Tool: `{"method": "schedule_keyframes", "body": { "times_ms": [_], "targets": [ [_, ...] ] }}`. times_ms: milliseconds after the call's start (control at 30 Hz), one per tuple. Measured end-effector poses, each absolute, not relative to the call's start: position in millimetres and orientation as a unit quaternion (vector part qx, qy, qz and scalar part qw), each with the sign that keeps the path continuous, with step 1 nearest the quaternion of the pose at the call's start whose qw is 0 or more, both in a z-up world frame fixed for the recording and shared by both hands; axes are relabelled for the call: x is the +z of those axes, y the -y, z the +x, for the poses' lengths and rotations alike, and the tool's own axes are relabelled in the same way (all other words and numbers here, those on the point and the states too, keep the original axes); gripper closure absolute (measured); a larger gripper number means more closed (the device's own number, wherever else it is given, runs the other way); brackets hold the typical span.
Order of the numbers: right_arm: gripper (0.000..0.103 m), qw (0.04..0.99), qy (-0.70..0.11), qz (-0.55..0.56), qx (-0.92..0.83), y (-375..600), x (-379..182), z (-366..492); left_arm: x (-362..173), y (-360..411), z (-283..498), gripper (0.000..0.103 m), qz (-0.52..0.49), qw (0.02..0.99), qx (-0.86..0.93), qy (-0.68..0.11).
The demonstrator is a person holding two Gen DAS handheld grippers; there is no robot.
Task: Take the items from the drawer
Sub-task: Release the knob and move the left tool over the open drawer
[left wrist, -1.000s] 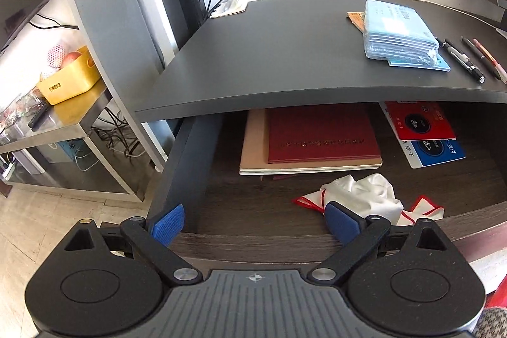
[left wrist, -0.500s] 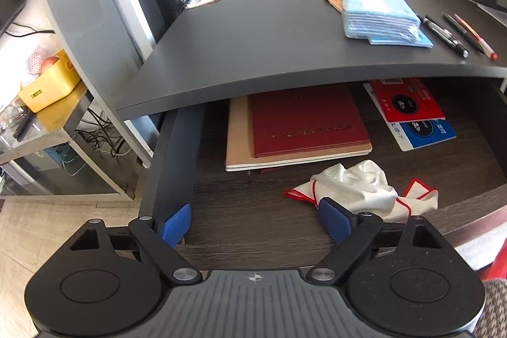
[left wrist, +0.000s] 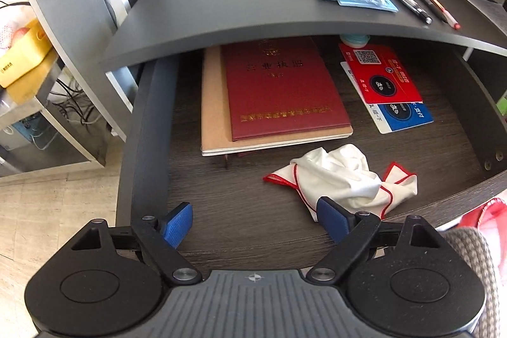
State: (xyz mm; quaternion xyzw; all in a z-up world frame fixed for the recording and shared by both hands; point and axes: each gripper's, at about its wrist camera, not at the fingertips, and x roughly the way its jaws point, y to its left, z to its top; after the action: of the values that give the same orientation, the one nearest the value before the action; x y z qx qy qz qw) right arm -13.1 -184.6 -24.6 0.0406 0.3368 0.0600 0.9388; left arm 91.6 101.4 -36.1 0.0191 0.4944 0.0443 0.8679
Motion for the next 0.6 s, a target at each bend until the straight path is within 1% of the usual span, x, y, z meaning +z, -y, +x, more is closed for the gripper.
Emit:
{"method": "schedule_keyframes", "body": {
  "times_ms": [200, 533, 600],
  "targets": [
    [0.0, 0.939, -0.336, 0.031, 0.068, 181, -27, -13, -38, -104, 75, 0.016, -0.002, 0.873, 0.049, -0.485],
    [0.0, 0.934, -0.343, 0.03, 0.089, 173, -31, -9, -45, -104, 58, 0.014, -0.031, 0.904, 0.077, -0.42],
    [0.0, 0.932, -0.347, 0.033, 0.097, 171, -27, -7, -44, -105, 59, 0.012, -0.031, 0.902, 0.077, -0.424]
  ]
}}
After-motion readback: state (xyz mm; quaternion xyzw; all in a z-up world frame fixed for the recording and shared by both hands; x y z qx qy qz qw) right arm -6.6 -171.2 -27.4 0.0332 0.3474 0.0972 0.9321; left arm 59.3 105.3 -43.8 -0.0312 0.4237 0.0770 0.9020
